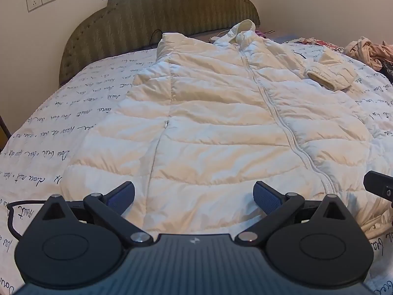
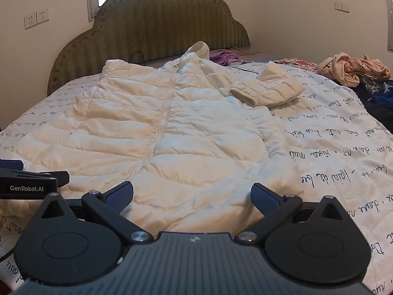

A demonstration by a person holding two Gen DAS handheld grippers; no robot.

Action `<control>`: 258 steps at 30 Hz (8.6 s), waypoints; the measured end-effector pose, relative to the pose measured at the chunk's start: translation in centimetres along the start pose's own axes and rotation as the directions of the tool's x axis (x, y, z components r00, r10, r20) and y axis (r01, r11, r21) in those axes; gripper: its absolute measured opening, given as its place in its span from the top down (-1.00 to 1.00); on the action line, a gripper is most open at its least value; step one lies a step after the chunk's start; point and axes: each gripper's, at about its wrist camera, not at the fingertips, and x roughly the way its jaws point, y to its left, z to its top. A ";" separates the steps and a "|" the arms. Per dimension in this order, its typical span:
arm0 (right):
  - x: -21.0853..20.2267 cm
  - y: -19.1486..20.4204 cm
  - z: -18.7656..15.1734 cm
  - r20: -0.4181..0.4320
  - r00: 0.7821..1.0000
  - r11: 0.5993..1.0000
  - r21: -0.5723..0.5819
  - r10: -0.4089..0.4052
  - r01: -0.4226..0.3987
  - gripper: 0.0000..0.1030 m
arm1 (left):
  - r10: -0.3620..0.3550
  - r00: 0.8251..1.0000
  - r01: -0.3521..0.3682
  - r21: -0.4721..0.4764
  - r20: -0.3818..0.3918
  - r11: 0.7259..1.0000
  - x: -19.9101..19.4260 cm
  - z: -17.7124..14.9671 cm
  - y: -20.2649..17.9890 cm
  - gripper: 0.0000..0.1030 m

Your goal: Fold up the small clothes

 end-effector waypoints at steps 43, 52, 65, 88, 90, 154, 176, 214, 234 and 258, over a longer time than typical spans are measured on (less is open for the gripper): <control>-0.4 0.4 -0.2 0.055 0.997 0.998 -0.043 0.051 -0.049 -1.00 | -0.052 0.999 0.050 0.134 0.007 0.990 -1.9 2.4 -1.1 -1.00; 0.1 -2.1 0.2 0.057 0.998 1.000 0.012 0.018 -0.018 -1.00 | -0.074 0.997 0.072 0.119 0.015 0.990 -0.1 2.6 -3.0 -1.00; 1.0 -0.9 0.5 0.064 0.998 0.999 -0.045 0.024 -0.021 -1.00 | -0.030 0.999 0.031 0.024 -0.035 0.999 2.0 3.0 -1.3 -1.00; 6.0 -8.0 2.4 0.327 0.901 0.956 0.037 -0.287 0.291 -1.00 | -0.025 0.997 0.029 0.048 -0.079 0.998 6.1 4.2 -4.1 -1.00; 7.5 -7.0 2.1 0.329 0.876 0.932 0.043 -0.353 0.360 -1.00 | -0.036 0.996 0.041 0.055 -0.083 0.998 6.1 4.1 -4.7 -1.00; -4.0 -45.0 16.9 0.265 0.878 0.774 0.611 -0.399 0.168 0.80 | -0.132 0.986 0.147 0.166 -0.099 0.975 7.0 5.0 -8.7 -1.00; 10.8 -20.9 20.0 0.191 0.898 0.791 0.425 0.396 -0.440 0.78 | -0.091 0.995 0.097 0.131 -0.051 0.987 6.2 5.2 -6.5 -1.00; 21.2 -5.9 17.8 -0.079 0.871 0.848 0.286 0.484 -0.445 0.25 | -0.044 0.994 0.050 0.062 -0.096 0.997 8.1 4.6 -3.1 -1.00; 17.7 2.3 7.9 -0.086 0.995 0.567 -0.817 0.060 -0.104 0.26 | -0.046 0.990 0.045 -0.006 -0.132 0.999 8.9 4.8 -2.1 -1.00; 17.9 7.6 12.6 -0.005 0.968 0.764 -0.613 0.250 -0.201 0.83 | -0.036 0.988 0.028 -0.055 -0.147 0.998 9.0 4.9 -0.8 -1.00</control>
